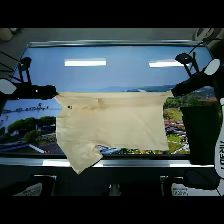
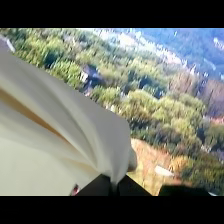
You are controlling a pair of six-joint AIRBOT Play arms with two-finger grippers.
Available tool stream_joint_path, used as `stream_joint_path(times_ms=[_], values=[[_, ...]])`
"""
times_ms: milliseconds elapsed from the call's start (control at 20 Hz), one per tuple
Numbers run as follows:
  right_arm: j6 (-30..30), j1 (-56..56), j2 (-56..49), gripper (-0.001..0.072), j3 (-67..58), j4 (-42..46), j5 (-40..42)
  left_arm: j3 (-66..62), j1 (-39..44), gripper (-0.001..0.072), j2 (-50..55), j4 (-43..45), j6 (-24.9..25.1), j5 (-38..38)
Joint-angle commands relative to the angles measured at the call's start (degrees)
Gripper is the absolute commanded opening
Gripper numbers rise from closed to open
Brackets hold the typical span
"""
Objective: Fold the shirts.
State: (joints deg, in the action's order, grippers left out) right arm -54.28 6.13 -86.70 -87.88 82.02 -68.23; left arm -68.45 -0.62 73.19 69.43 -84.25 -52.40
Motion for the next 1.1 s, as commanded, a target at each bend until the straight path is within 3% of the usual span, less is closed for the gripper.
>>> stream_joint_path(times_ms=[0, 150, 250, 350, 450, 600, 750, 800, 1050], values=[[-1.57, -2.05, -5.46, 0.0016, 0.59, 0.33, 20.15, -2.23, 1.07, 0.0025, 6.97, -0.94, 1.6, 12.66], [-2.32, -1.88, -5.75, 0.0015, 0.57, 0.7, 35.36, -10.12, 0.94, 0.0025, 12.28, -0.9, 1.6, 16.83], [-3.61, -1.81, -6.14, 0.0015, 0.59, 0.66, 37.4, -14.53, 1.27, 0.0025, 16.24, -1.14, 1.09, 16.22], [-3.61, -1.84, -8.07, 0.0016, 0.59, 0.35, 31.41, -14.95, 2.78, 0.0025, 19.54, -1.11, -1.44, 13.77], [-3.5, -1.99, -10.14, 0.0018, 0.61, -2.58, 20.81, -14.97, 4.57, 0.0025, 21.97, -1.09, -1.25, 7.93], [-2.23, -1.49, -8.33, 0.0017, 0.59, -1.16, 13.73, -15.02, 5.35, 0.0025, 18.4, 4.0, 0.48, 0.59], [0.13, -0.5, -5.62, 0.0018, 0.87, 1.11, -2.16, -14.64, 4.83, 0.0025, 15.06, 12.87, -1.29, -18.69], [0.15, -0.63, -5.64, 0.0018, 2.05, 3.04, -4.9, -13.22, 4.66, 0.0024, 14.97, 13.57, -1.22, -21.79], [-0.15, -0.63, -6.91, 0.0018, 12.04, -3.8, -2.25, -4.94, 4.52, 0.0024, 17.59, 10.08, -3.34, -18.29]])
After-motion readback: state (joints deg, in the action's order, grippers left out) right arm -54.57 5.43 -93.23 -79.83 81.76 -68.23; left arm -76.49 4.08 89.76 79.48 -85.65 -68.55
